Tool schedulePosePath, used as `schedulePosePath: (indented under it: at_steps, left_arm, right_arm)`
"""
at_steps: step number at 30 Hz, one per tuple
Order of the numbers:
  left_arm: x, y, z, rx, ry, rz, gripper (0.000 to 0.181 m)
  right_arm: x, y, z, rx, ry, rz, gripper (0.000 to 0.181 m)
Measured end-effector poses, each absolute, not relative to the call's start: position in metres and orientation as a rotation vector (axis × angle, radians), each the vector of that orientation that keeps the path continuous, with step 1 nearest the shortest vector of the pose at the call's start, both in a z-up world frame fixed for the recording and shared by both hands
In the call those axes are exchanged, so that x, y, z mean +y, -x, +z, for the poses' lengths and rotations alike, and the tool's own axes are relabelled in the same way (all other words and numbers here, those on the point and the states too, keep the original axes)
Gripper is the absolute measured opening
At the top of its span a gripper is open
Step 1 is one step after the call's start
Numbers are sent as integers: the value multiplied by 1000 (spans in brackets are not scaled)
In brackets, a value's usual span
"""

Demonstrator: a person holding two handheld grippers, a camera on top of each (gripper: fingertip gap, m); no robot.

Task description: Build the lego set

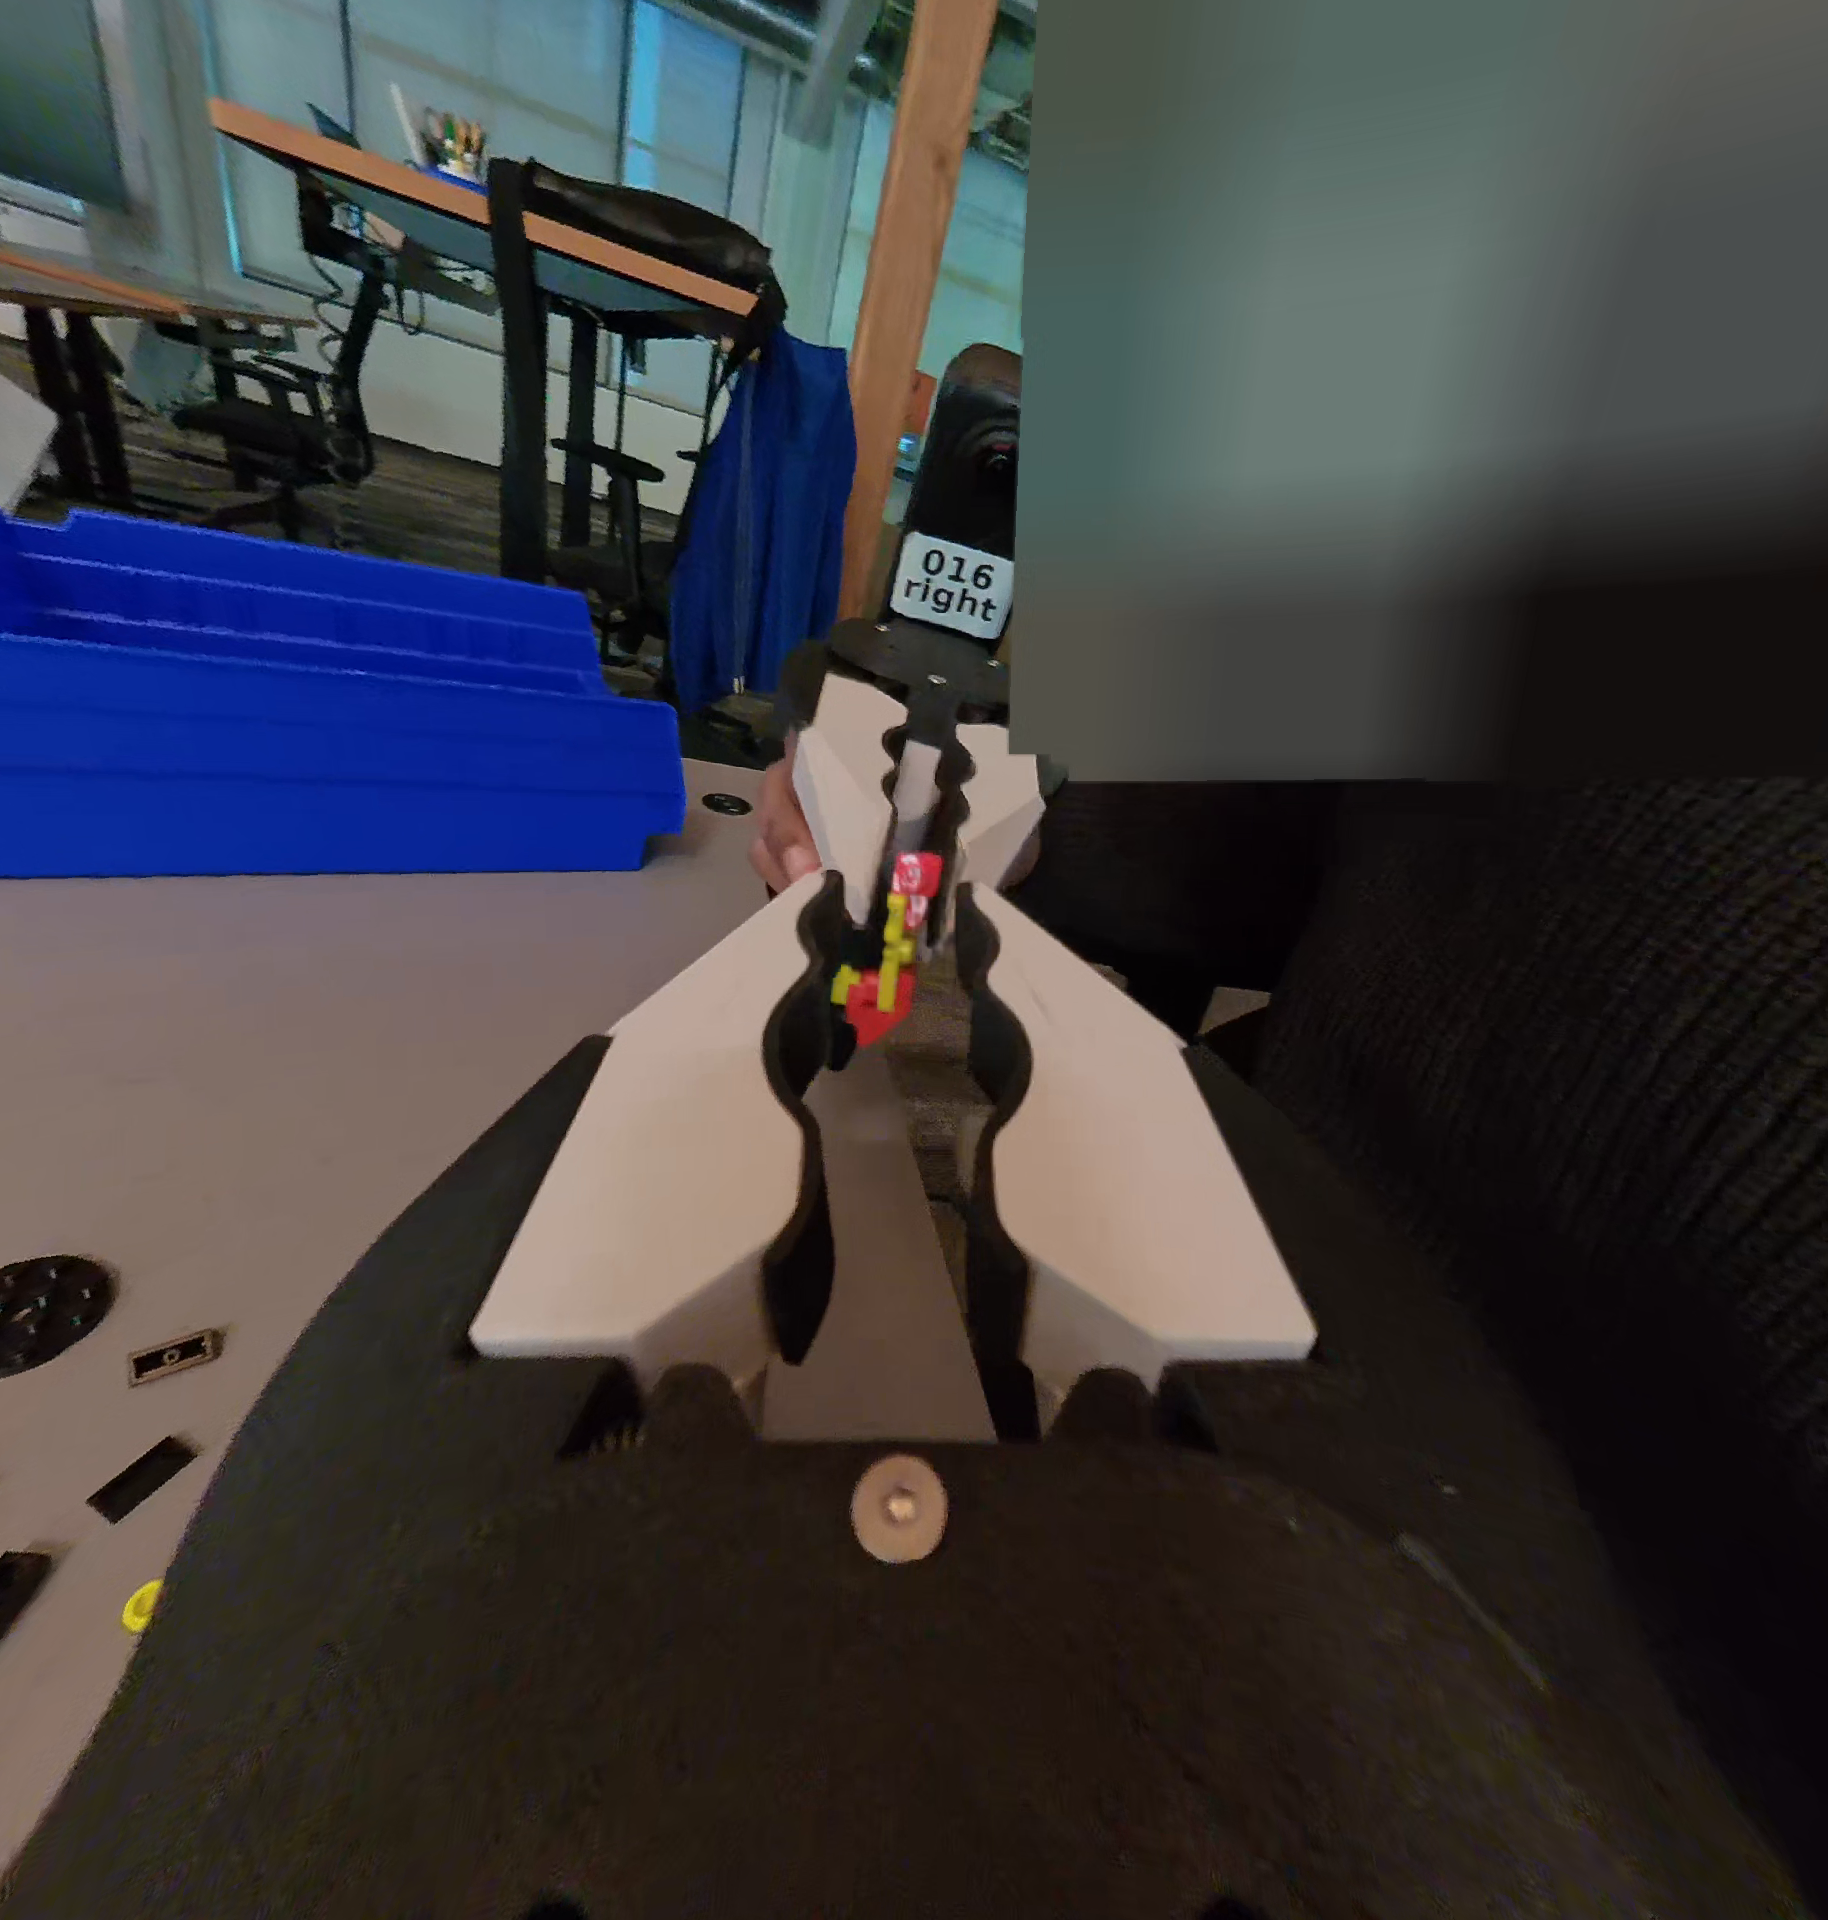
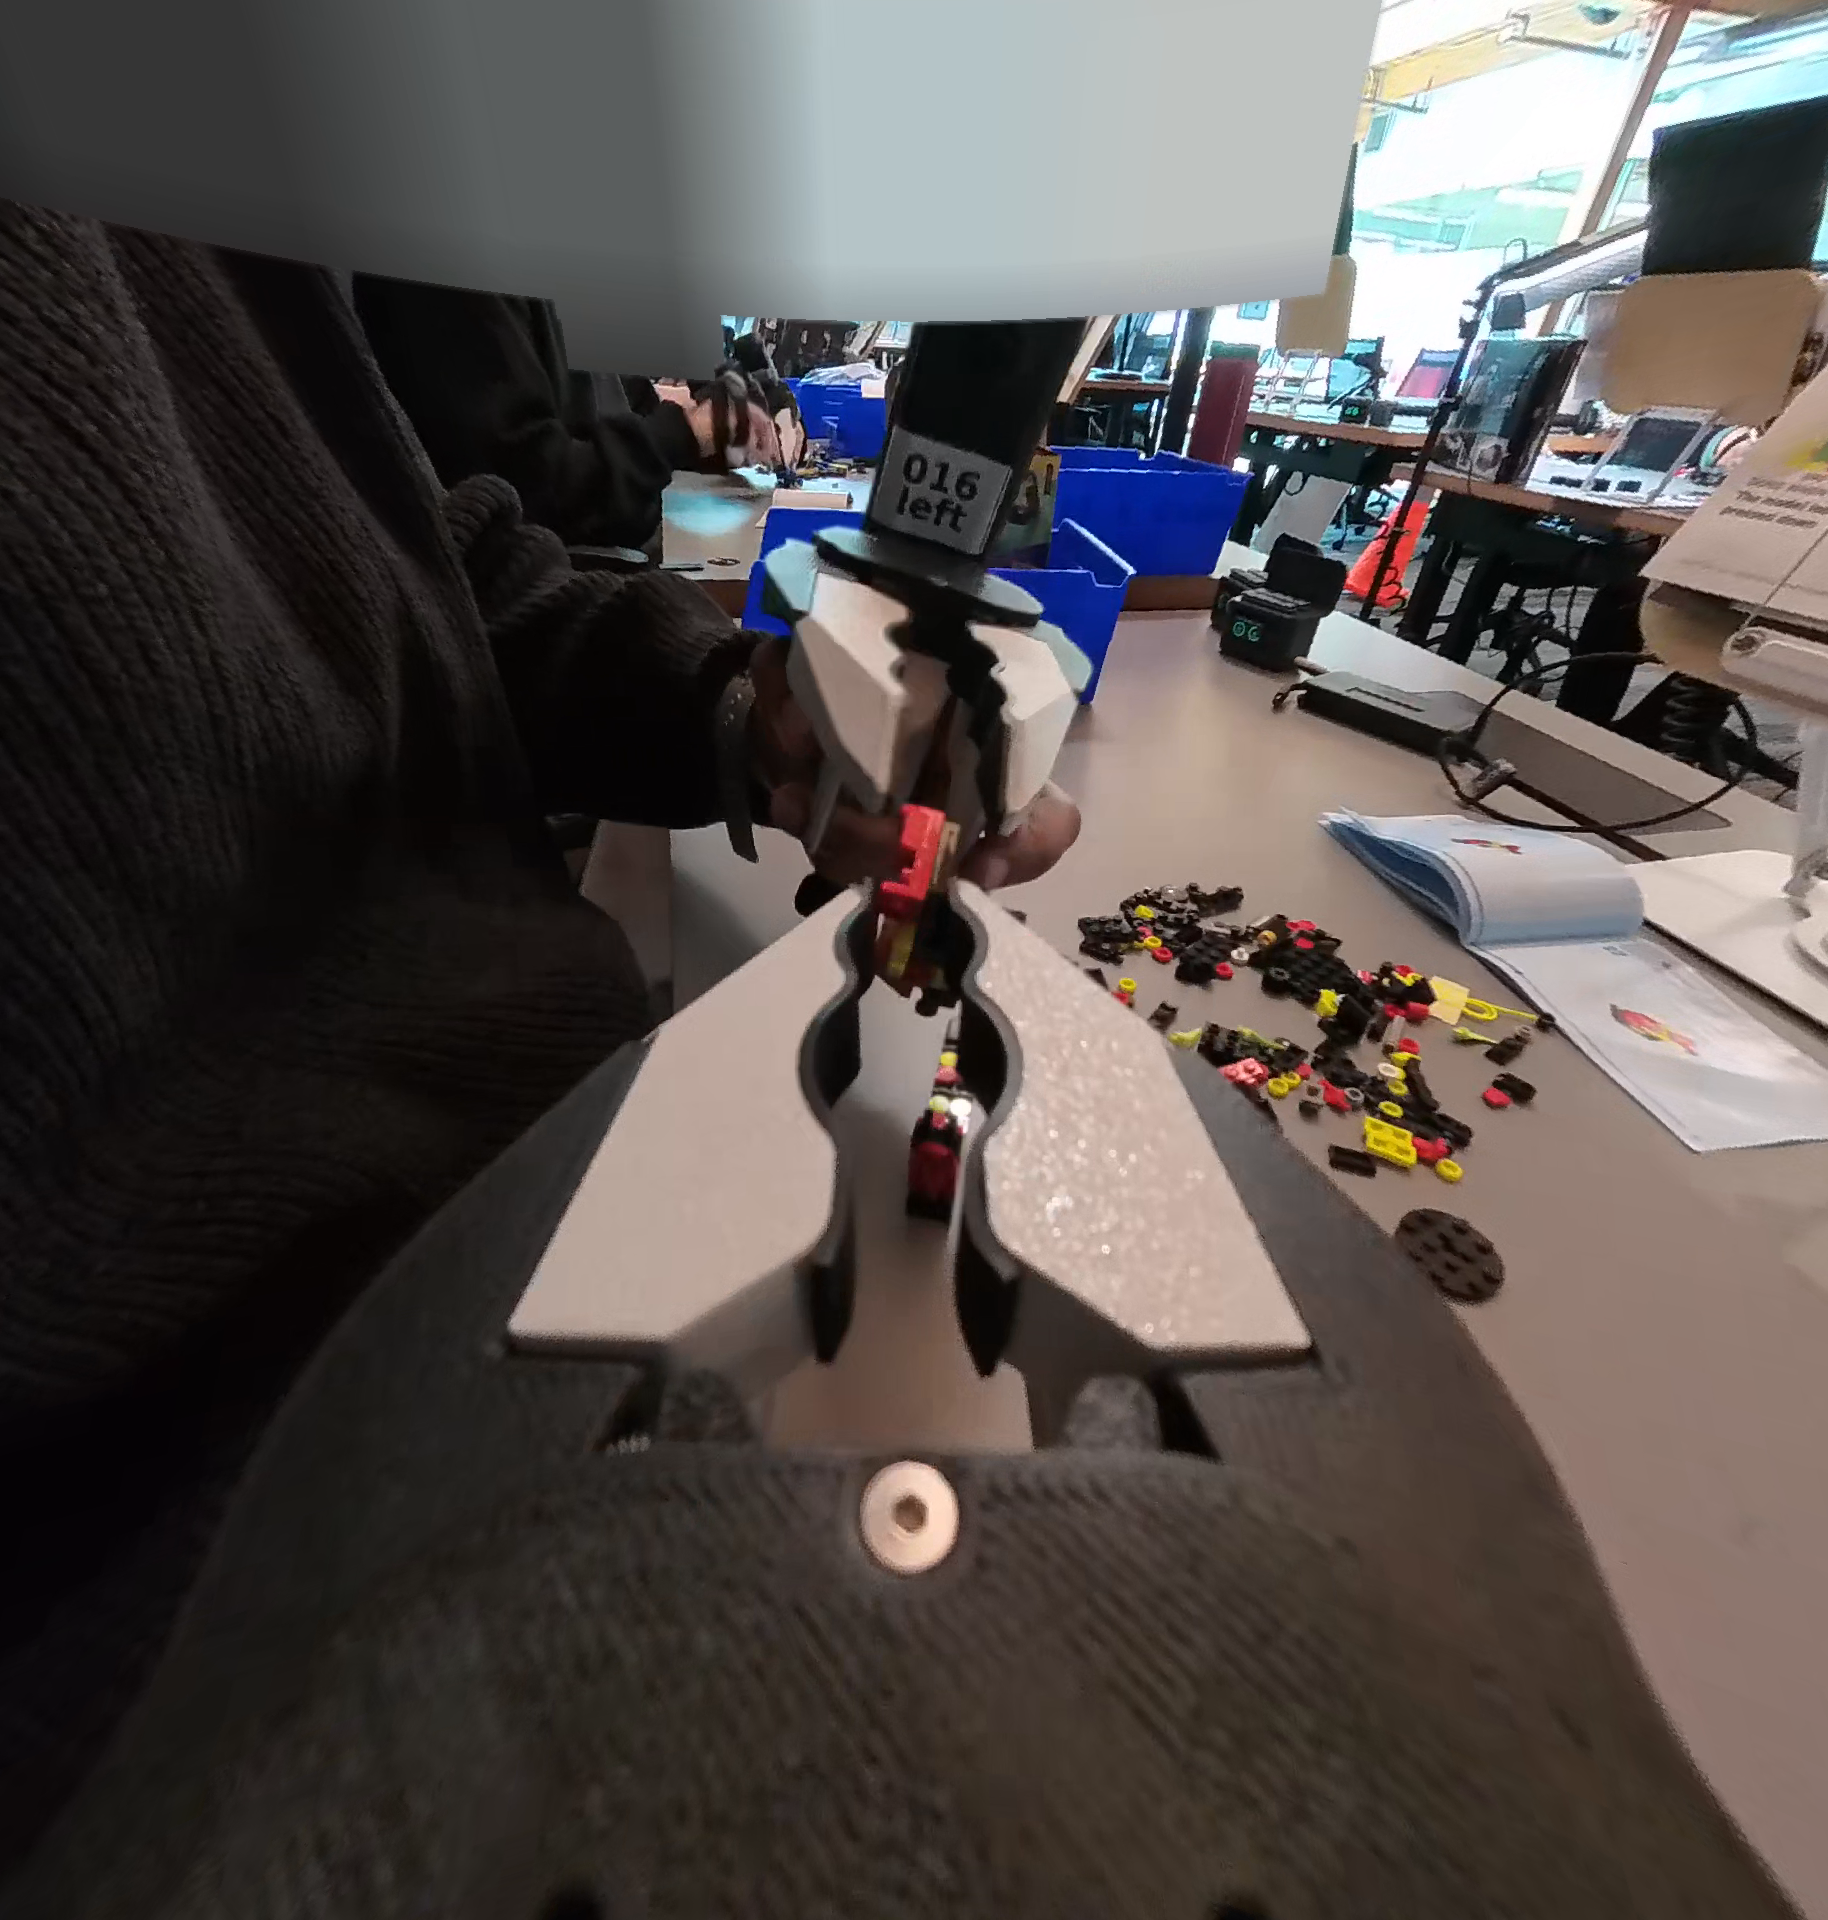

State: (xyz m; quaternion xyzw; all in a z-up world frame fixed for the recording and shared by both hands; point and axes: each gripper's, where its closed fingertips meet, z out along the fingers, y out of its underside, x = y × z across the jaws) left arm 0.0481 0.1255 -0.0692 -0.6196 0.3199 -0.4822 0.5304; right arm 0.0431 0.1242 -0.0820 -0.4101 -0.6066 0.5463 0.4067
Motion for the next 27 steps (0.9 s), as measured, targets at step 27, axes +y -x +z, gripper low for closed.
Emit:
schedulePosePath:
  at_steps: [27]
  left_arm:
    - [127,-54,-74,749,1483,-1176,4]
  right_arm:
    - [124,-42,-79,-1473,1090,1546,10]
